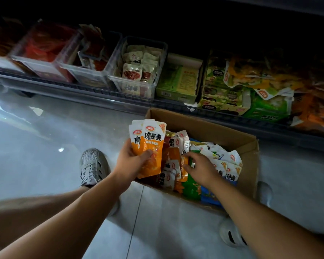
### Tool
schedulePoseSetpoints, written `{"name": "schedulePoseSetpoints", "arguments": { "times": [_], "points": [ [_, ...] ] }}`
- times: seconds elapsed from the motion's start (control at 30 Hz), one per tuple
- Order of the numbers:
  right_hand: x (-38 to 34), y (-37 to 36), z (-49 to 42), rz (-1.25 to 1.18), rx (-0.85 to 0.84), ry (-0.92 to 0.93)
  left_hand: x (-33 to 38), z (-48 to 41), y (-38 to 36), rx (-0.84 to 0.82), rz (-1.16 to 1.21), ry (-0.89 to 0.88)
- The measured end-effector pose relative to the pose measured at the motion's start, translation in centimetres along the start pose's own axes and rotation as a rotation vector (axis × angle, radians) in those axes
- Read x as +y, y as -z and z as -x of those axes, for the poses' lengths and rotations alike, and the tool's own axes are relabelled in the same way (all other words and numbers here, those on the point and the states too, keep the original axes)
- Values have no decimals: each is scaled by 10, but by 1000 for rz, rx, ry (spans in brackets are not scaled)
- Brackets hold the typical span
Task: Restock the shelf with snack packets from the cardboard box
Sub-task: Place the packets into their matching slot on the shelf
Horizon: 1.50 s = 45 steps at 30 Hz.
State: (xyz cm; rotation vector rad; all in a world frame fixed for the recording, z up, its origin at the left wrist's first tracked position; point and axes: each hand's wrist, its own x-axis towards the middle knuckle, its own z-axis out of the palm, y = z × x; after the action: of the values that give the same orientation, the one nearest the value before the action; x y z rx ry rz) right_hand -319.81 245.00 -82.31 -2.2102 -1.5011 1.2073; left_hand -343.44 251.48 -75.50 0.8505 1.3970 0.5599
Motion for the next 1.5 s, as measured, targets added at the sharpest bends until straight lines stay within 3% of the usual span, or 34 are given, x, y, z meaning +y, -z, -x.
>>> {"name": "schedulePoseSetpoints", "arguments": {
  "times": [0.2, 0.4, 0.67, 0.83, 0.97, 1.1, 1.2, 1.33, 1.5],
  "points": [
    [-7, -22, -16, -96, 140, -111, -2, -1, 3, -1, -4, 11],
    [-6, -21, -25, -269, 138, -214, -1, -2, 2, -5, -24, 8],
    [-18, 47, 2, -423, 388, -226, 10, -4, -11, 0, -1, 45],
    [-58, 70, 29, -722, 246, -88, 17, 4, -27, -46, 95, 105],
    [-91, 62, 42, -571, 201, 84, 25, 19, -30, -178, 183, 61],
    [-114, 48, 43, -459, 188, 206, 31, 29, -6, -244, 40, 17],
    [-103, 43, 25, -497, 214, 114, 31, 23, 22, -99, 74, -9],
    [-53, 22, -1, -233, 149, -15, 20, 13, 54, 52, 124, -26],
    [-32, -13, -18, -99, 26, -48, 3, 6, 57, 57, 154, 13]
  ]
}}
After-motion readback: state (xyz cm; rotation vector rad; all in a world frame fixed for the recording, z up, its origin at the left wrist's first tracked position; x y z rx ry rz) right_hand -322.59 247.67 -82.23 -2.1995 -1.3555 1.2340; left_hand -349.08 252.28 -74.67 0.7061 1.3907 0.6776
